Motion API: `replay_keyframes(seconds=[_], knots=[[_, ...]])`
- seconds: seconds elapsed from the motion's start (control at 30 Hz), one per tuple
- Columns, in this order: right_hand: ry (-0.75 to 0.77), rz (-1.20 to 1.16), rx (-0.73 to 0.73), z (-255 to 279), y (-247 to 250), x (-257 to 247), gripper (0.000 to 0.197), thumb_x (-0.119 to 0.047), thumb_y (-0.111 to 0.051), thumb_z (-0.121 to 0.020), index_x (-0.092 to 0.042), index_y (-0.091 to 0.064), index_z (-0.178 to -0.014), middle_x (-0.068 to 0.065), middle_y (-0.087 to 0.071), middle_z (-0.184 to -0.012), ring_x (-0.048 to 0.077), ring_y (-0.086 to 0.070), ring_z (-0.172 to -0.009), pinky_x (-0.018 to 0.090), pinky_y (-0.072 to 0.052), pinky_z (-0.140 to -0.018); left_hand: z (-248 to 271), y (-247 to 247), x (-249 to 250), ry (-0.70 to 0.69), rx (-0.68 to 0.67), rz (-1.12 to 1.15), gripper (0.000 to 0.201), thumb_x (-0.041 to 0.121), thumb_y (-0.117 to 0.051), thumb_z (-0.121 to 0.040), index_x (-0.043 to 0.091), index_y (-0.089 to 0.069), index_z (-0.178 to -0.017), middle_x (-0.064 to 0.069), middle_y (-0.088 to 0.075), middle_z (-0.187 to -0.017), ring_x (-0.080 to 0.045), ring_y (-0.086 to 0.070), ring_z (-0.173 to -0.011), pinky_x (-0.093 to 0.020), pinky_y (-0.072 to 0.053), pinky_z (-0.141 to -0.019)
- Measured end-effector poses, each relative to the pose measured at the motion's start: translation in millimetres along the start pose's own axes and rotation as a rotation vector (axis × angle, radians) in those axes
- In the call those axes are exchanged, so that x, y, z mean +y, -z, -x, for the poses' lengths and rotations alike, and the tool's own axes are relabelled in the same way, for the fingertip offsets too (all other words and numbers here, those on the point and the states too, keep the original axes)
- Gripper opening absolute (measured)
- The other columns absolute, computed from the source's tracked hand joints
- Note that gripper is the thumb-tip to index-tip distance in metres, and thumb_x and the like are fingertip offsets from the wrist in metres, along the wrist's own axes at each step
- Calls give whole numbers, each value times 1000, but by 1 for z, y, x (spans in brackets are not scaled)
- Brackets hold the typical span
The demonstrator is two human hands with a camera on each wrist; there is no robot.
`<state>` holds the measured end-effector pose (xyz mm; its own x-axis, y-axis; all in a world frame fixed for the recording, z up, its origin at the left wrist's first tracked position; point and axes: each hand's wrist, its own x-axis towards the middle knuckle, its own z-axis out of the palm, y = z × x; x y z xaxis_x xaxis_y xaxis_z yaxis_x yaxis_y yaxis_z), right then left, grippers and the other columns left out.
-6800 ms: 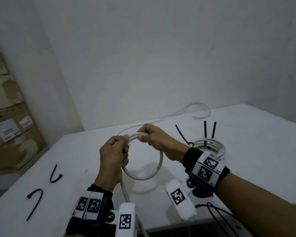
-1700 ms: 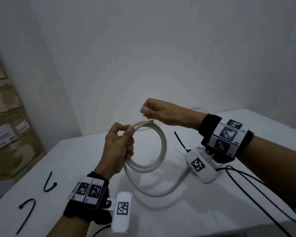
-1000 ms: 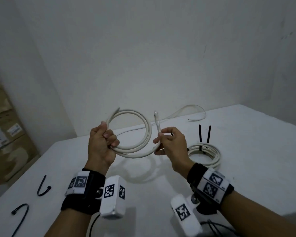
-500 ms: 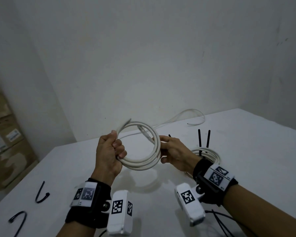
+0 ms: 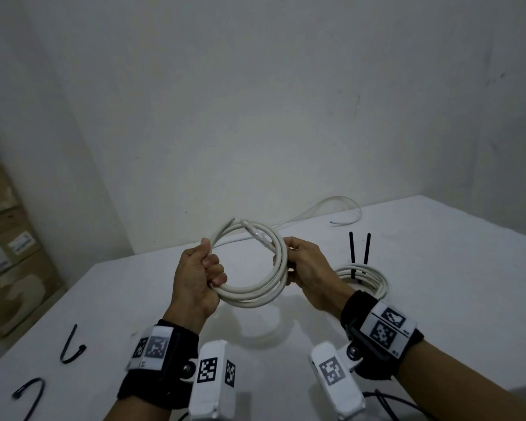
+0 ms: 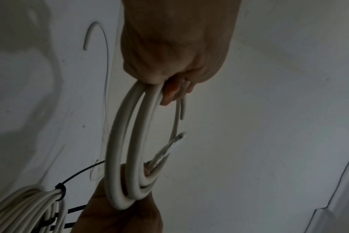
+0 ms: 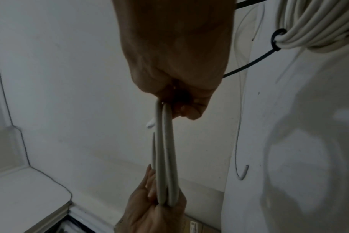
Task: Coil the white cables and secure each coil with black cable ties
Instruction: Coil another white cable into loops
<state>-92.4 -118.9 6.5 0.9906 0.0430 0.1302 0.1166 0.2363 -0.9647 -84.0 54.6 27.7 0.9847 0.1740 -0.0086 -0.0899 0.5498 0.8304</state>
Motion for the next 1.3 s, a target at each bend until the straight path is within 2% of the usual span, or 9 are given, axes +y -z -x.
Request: replay_keyframes(seconds=[0.17, 0.3, 0.43, 0.53, 0.63, 0.73, 0.87, 1.03, 1.3], knots=[[-62, -16, 141, 5, -4, 0, 35, -30, -33, -102, -10, -61, -94, 4, -64, -77, 18, -56, -69, 27, -44, -59, 5, 1, 1, 50, -72, -65, 33, 20, -49, -99, 21, -34, -69, 8, -31, -42, -4, -24, -30, -11, -19, -33], [324, 442, 192, 7, -3, -2, 24, -36, -54, -92, -20, -52, -109, -5, -59, -96, 10, -56, -85, 12, -42, -66, 11, 0, 7, 68, -132, -332, 31, 21, -55, -96, 20, -38, -70, 6, -32, -47, -5, -23, -34, -13, -20, -34], [608, 1052, -99, 2, 4, -21, 57, -37, -63, -86, -18, -42, -135, 1, -51, -130, 16, -48, -116, 26, -40, -96, 19, -5, 14, 87, -264, -632, 27, 19, -59, -94, 20, -46, -69, 3, -34, -51, -8, -22, -39, -14, -18, -38], [398, 1334, -443, -1, -6, -34, 58, -42, -60, -88, -19, -37, -136, 4, -56, -125, 18, -53, -105, 28, -41, -85, 23, -9, 19, 104, -360, -777, 23, 21, -58, -95, 17, -47, -75, 2, -37, -50, -9, -24, -40, -15, -19, -38], [187, 1230, -557, -4, -11, -40, 33, -38, -55, -92, -16, -50, -116, 4, -63, -99, 16, -57, -83, 24, -42, -66, 26, -11, 22, 126, -419, -931, 20, 26, -56, -96, 14, -49, -81, 3, -41, -50, -8, -27, -40, -16, -22, -37], [126, 1092, -589, -5, -14, -39, 21, -31, -46, -98, -17, -51, -82, 0, -62, -78, 18, -61, -74, 26, -48, -68, 28, -12, 25, 129, -450, -999, 26, 34, -51, -97, 13, -45, -84, 4, -42, -51, -8, -27, -41, -18, -22, -38], [94, 842, -607, 0, -19, -22, 18, -30, -47, -97, -18, -47, -84, -1, -57, -76, 15, -58, -70, 27, -50, -67, 28, -11, 33, 122, -506, -1081, 44, 51, -35, -99, 14, -47, -78, 2, -41, -53, -9, -28, -43, -20, -22, -42], [190, 716, -468, 3, -27, -11, 22, -35, -52, -94, -22, -48, -78, -2, -49, -68, 11, -48, -57, 24, -45, -53, 28, -15, 41, 176, -407, -1082, 59, 69, -26, -91, 16, -46, -108, 0, -46, -55, -9, -33, -44, -23, -27, -45], [277, 642, -376, -3, -36, -3, 26, -39, -54, -92, -20, -48, -76, -5, -46, -66, 13, -43, -60, 33, -41, -58, 14, 8, 59, 60, -512, -852, 47, 35, -72, -72, 6, -46, -99, -23, -68, -76, -22, -59, -48, -27, -49, -45]])
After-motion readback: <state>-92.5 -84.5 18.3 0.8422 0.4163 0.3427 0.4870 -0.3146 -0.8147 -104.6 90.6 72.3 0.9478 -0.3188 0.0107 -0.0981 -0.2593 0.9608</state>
